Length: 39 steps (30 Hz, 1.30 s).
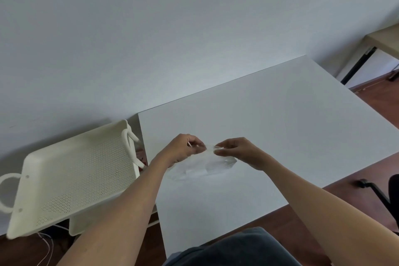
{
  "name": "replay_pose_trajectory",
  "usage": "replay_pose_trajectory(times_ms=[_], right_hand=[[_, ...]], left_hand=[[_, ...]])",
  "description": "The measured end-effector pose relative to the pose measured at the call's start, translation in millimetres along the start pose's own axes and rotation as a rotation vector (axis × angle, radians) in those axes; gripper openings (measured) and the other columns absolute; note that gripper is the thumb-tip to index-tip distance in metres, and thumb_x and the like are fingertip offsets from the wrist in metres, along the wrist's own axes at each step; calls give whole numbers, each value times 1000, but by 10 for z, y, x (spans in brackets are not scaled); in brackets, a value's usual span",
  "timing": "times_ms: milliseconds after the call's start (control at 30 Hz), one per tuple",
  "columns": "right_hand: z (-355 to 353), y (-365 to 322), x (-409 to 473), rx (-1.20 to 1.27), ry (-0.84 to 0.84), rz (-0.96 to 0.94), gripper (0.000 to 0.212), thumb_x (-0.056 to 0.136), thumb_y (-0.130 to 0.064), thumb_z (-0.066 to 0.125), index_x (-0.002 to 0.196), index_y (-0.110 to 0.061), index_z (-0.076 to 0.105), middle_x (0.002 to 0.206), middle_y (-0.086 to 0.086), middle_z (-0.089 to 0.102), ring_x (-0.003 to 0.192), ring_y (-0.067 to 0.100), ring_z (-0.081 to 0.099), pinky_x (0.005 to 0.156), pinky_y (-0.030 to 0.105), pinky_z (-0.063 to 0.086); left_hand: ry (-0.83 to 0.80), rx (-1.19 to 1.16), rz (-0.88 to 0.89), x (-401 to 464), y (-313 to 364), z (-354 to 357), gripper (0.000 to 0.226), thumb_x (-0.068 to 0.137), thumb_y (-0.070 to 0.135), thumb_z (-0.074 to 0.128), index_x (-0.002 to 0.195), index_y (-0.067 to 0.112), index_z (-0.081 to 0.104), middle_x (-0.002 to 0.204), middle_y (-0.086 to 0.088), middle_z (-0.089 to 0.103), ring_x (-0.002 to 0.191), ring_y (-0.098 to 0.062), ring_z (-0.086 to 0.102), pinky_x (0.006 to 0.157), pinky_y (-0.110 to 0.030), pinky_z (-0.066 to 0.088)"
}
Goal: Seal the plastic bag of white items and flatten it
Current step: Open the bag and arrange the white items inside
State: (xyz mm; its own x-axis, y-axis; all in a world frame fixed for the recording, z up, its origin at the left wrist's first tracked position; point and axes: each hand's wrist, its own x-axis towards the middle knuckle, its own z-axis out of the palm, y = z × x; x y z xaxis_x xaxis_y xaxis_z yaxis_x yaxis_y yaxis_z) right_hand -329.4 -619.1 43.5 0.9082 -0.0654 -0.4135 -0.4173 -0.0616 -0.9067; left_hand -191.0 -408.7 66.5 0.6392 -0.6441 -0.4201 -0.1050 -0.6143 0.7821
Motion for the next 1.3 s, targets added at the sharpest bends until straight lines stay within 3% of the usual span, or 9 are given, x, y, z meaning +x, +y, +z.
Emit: replay_pose_trajectory(times_ms=[100, 267, 433, 667, 733, 900, 1067, 1200, 1300], right_hand=[[-32, -42, -8, 18, -75, 4, 28, 89, -32, 79, 115, -19, 80, 115, -1, 79, 110, 19, 71, 91, 32, 49], [32, -77, 45, 26, 85, -32, 17, 83, -24, 86, 99, -19, 84, 95, 1, 81, 83, 10, 69, 82, 31, 53], [100, -68, 125, -41, 230, -126, 11, 78, -30, 89, 87, -26, 84, 69, -9, 63, 58, 2, 50, 61, 18, 40], [22, -131, 100, -67, -56, 85, 28, 83, -32, 85, 104, -13, 82, 107, 5, 80, 100, 20, 71, 94, 36, 55], [25, -146, 123, -52, -57, 90, 27, 84, -25, 85, 104, -7, 81, 109, 11, 80, 100, 22, 71, 96, 38, 55], [125, -206, 182, -57, 100, 0, 20, 79, -17, 89, 85, -3, 77, 82, 3, 77, 75, 12, 67, 70, 21, 52], [201, -245, 231, -66, 301, -111, 27, 75, -24, 92, 75, -5, 73, 73, 1, 74, 64, 9, 65, 63, 21, 49], [135, -267, 220, -22, 54, 42, 37, 83, -39, 85, 98, -7, 78, 92, 5, 79, 79, 11, 67, 74, 24, 48], [52, -259, 250, -2, -77, 168, 27, 91, -32, 77, 109, -12, 79, 114, 10, 78, 94, 15, 67, 89, 31, 47]], left_hand=[[27, -24, 11, -29, -35, -35, 7, 89, 32, 79, 93, 26, 78, 90, 1, 66, 71, -10, 53, 63, -20, 47], [-18, -85, -13, -87, -18, -47, 19, 87, 34, 80, 99, 19, 76, 84, 3, 65, 56, -11, 55, 59, -24, 51], [-47, -82, -3, -112, 43, -29, 24, 86, 35, 82, 99, 18, 73, 72, 5, 64, 53, -15, 60, 59, -28, 55], [-24, -180, -14, -157, -54, -71, 18, 94, 27, 74, 101, 12, 66, 71, -9, 69, 57, -30, 72, 60, -31, 58], [-9, -153, -16, -170, -74, -46, 18, 95, 28, 72, 102, 13, 64, 75, -8, 71, 61, -27, 73, 64, -31, 58], [62, -55, 23, -148, -31, 4, 26, 91, 36, 75, 106, 18, 67, 94, -1, 65, 66, -13, 65, 66, -27, 54], [123, 108, 74, -116, 4, 17, 20, 98, 37, 64, 102, 18, 69, 81, 1, 65, 57, -11, 63, 61, -21, 48], [185, 27, 52, -111, -25, 0, 15, 101, 25, 58, 93, 13, 62, 63, -1, 66, 50, -12, 68, 53, -16, 49], [194, -38, 24, -135, -80, -30, 15, 101, 22, 58, 92, 12, 62, 62, -3, 64, 50, -14, 67, 54, -23, 53]])
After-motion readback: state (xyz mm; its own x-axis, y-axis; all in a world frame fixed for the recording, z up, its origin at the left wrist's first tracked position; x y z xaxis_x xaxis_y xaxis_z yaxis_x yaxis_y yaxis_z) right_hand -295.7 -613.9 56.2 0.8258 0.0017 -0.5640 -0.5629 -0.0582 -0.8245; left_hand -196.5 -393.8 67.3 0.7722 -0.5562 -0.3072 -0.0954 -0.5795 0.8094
